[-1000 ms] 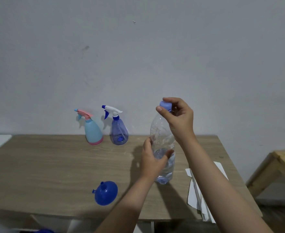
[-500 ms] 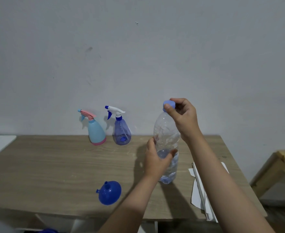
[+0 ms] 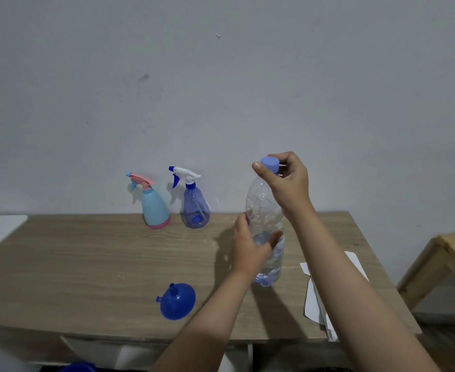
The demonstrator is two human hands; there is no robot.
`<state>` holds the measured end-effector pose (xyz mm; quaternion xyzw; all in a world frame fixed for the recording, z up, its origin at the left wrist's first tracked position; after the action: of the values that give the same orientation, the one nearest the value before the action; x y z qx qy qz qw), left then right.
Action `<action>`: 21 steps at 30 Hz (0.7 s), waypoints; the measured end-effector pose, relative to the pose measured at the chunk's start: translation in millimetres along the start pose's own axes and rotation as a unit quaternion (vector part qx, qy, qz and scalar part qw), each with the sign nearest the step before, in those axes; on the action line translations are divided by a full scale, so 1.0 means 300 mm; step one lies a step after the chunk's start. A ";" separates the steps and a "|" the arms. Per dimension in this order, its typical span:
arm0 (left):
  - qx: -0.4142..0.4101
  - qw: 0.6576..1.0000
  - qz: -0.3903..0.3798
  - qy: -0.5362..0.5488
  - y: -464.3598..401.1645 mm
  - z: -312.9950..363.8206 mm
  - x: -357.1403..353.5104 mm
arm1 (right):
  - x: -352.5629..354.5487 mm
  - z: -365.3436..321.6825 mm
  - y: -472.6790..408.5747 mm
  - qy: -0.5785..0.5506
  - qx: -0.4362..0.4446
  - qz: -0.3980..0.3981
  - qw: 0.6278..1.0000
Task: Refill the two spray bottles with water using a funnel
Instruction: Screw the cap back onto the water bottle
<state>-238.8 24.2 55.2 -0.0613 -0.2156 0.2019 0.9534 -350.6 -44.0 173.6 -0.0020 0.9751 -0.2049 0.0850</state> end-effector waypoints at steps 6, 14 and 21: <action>0.001 1.000 -0.001 0.002 -0.005 -0.008 -0.004 | -0.006 -0.014 0.006 0.035 0.024 -0.029 0.999; 0.012 1.000 -0.006 0.001 -0.008 -0.027 -0.017 | 0.005 -0.021 0.021 0.031 0.018 0.045 0.998; -0.008 0.986 -0.028 -0.162 0.094 -0.122 0.131 | 0.094 0.194 0.172 0.051 -0.007 0.054 0.997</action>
<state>-200.6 65.0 31.6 -0.0290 -0.3704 0.1805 0.9107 -367.1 -21.1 95.9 0.0602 0.9783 -0.1927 0.0461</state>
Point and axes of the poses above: each hand's wrist, its own y-axis away from the middle knuckle, its own x-axis out of the back of the hand, z = x × y, the point moved 9 cm from there along -y, towards the middle knuckle, and after that the axes turned 2 degrees about -y, right-handed, at the moved point
